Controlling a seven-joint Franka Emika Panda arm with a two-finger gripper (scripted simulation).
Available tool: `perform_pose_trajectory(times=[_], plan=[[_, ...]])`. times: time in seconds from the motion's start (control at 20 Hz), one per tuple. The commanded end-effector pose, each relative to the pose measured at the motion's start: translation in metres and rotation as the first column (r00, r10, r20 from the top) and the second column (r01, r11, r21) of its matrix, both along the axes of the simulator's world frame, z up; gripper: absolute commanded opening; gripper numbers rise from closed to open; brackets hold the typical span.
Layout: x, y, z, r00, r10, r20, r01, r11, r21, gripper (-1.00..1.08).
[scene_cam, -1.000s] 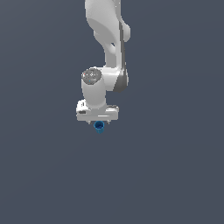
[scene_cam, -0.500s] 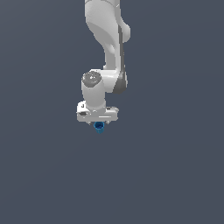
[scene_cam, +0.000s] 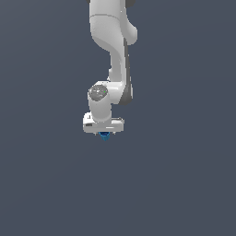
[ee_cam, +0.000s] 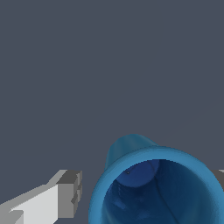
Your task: Pick up the object and move it to a goal position.
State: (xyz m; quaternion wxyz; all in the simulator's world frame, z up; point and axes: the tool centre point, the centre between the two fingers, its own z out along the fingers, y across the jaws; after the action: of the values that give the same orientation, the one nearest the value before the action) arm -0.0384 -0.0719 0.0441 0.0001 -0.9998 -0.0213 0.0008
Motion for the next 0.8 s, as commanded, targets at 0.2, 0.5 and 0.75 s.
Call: perform_pose_trajectory(times=[0.2,0.5,0.75], plan=[[0.0009,-0.0002,-0.0039,1.0,0.0,0.001,0.0,1.0,0.0,-1.0],[0.0009,-0.0002,-0.0039,1.0,0.0,0.001,0.0,1.0,0.0,-1.0],[0.0018,0.0029,-0.0005,1.0,0.0,0.001,0.0,1.0,0.0,-1.0]])
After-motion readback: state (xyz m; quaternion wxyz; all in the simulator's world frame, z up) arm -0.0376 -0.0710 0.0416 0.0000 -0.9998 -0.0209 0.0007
